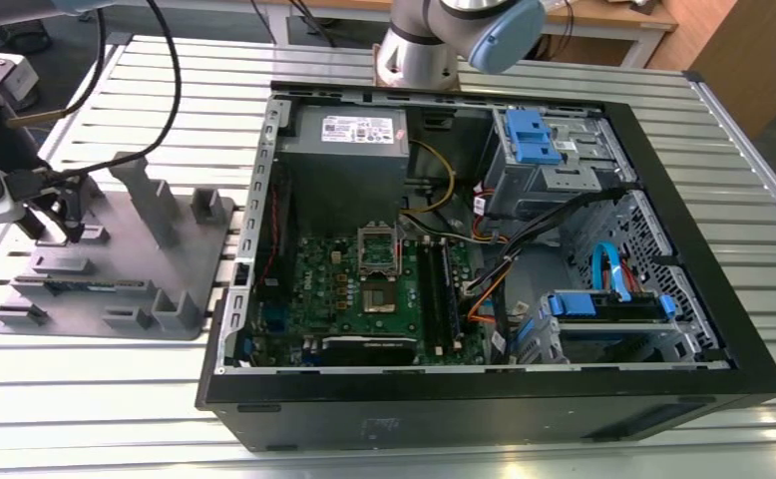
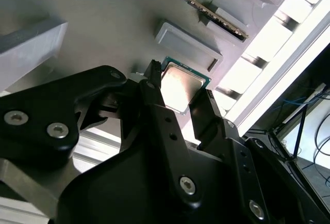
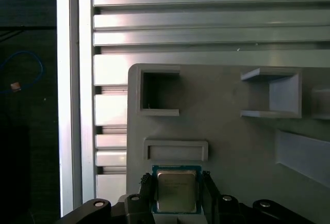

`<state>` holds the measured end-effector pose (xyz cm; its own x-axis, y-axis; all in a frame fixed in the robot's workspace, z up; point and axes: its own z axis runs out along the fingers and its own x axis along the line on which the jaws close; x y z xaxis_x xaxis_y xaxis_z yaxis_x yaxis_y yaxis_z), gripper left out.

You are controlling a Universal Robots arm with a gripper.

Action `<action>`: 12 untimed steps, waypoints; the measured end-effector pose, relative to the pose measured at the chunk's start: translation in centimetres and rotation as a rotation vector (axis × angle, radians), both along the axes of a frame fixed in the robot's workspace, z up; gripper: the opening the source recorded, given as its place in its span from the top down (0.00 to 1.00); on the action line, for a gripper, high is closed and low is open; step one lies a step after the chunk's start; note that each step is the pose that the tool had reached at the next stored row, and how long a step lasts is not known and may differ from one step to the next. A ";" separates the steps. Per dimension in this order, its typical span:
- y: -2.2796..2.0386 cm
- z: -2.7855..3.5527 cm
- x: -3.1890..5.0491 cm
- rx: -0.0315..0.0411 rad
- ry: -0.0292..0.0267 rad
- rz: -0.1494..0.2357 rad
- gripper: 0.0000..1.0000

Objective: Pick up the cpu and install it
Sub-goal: 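Pick up the cpu and move it towards the insertion slot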

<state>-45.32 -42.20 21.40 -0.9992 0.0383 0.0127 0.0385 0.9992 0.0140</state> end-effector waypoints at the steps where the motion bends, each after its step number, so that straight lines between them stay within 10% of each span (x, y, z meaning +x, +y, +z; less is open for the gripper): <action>1: 0.00 0.23 0.00 0.0000 0.0000 0.000 0.53; 12: 0.00 2.75 0.00 0.0000 0.0000 0.000 0.53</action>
<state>-45.32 -42.20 24.15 -0.9992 0.0383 0.0128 0.0385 0.9992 0.0140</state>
